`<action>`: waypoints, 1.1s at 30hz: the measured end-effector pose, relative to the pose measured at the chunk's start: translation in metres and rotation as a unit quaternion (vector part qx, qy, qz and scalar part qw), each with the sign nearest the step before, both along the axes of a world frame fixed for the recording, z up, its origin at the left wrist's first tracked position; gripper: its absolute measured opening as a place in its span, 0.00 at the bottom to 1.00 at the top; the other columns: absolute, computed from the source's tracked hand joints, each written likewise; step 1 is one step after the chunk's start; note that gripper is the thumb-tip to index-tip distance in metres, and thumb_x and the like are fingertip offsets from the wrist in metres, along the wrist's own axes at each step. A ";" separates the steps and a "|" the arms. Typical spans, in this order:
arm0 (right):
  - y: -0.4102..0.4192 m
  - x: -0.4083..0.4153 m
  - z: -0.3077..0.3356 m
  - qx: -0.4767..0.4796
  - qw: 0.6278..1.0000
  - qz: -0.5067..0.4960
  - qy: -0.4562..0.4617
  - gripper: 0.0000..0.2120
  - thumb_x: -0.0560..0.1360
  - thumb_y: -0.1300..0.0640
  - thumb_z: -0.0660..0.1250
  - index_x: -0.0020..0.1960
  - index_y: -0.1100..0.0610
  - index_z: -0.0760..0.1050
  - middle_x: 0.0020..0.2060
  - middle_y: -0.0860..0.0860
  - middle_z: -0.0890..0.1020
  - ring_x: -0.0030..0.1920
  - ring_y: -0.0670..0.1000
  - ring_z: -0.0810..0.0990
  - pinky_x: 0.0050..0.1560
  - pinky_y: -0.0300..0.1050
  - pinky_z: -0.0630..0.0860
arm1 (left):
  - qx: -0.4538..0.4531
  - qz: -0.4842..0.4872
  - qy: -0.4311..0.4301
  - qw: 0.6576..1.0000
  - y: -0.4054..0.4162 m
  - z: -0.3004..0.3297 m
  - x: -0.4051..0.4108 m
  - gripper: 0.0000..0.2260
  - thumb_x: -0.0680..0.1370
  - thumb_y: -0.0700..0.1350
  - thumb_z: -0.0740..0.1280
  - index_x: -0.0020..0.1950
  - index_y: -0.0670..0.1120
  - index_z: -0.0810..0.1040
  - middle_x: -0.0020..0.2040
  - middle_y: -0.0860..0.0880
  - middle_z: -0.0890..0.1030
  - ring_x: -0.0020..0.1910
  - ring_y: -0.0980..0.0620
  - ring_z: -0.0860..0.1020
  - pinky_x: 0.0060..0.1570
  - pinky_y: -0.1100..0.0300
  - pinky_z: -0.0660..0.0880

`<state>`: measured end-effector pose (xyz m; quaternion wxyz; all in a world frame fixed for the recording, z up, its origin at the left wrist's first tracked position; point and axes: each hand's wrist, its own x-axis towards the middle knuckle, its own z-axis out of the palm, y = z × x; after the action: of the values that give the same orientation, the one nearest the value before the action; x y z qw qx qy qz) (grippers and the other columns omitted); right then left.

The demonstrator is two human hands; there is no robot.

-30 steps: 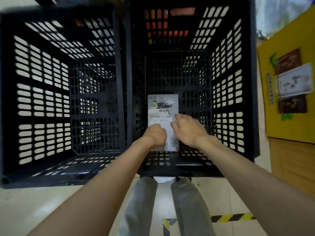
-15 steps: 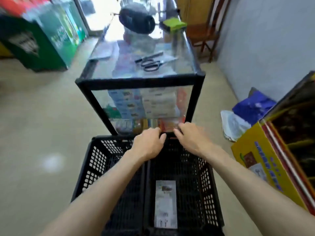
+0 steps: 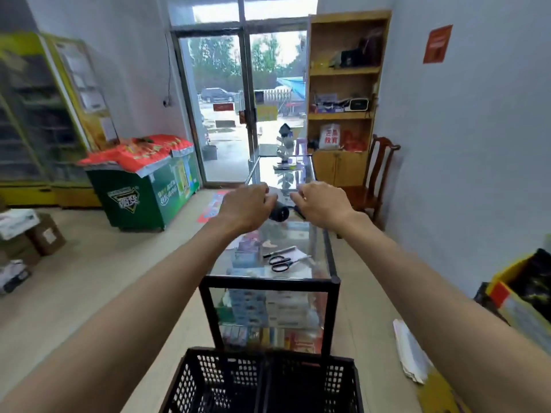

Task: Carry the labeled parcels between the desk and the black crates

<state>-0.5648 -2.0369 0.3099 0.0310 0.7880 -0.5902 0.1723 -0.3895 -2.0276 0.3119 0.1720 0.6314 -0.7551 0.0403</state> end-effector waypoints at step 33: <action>0.215 0.386 0.011 -0.049 0.878 0.476 -0.021 0.18 0.85 0.45 0.52 0.45 0.54 0.73 0.52 0.57 0.80 0.56 0.60 0.78 0.54 0.55 0.71 | 0.036 0.488 -0.070 0.869 0.381 0.020 0.307 0.17 0.84 0.58 0.53 0.56 0.49 0.75 0.57 0.46 0.81 0.60 0.43 0.78 0.53 0.50 0.72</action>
<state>-0.1786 -1.8220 0.3204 -0.0290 0.9675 -0.1353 0.2115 -0.0829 -1.6461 0.3321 0.0544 0.9208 -0.3616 0.1355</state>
